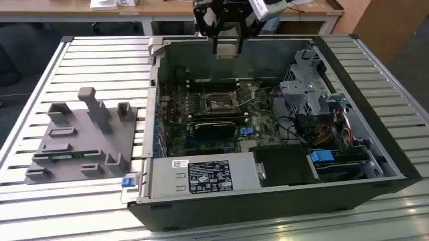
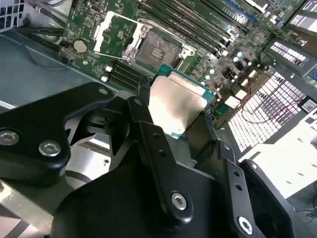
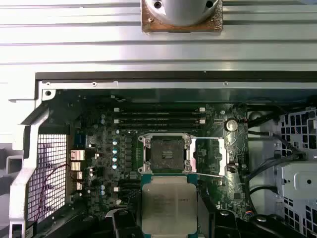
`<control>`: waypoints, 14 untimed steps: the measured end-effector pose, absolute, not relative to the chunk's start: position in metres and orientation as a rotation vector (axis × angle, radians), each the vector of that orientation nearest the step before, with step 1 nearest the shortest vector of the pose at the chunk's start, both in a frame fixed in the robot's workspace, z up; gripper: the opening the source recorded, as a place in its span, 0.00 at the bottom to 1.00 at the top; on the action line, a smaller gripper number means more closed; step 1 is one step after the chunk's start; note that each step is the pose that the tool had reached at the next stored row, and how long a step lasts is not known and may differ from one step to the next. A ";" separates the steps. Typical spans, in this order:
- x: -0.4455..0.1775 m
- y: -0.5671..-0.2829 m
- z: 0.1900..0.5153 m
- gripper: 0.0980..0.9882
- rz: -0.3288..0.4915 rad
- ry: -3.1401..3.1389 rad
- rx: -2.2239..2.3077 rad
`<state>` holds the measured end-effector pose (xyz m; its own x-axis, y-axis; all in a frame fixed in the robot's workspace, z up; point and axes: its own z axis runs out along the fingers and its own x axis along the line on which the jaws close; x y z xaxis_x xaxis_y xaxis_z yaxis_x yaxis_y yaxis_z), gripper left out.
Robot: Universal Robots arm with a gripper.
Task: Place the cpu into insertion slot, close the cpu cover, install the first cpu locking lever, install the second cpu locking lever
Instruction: 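Place the cpu into insertion slot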
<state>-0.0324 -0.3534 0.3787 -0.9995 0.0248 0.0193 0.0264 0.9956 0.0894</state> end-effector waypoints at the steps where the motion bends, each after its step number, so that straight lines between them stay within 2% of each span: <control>1: -0.032 -0.353 0.379 0.50 -0.140 -3.120 -0.040; 14: -0.032 -0.353 0.379 0.50 -0.140 -3.120 -0.084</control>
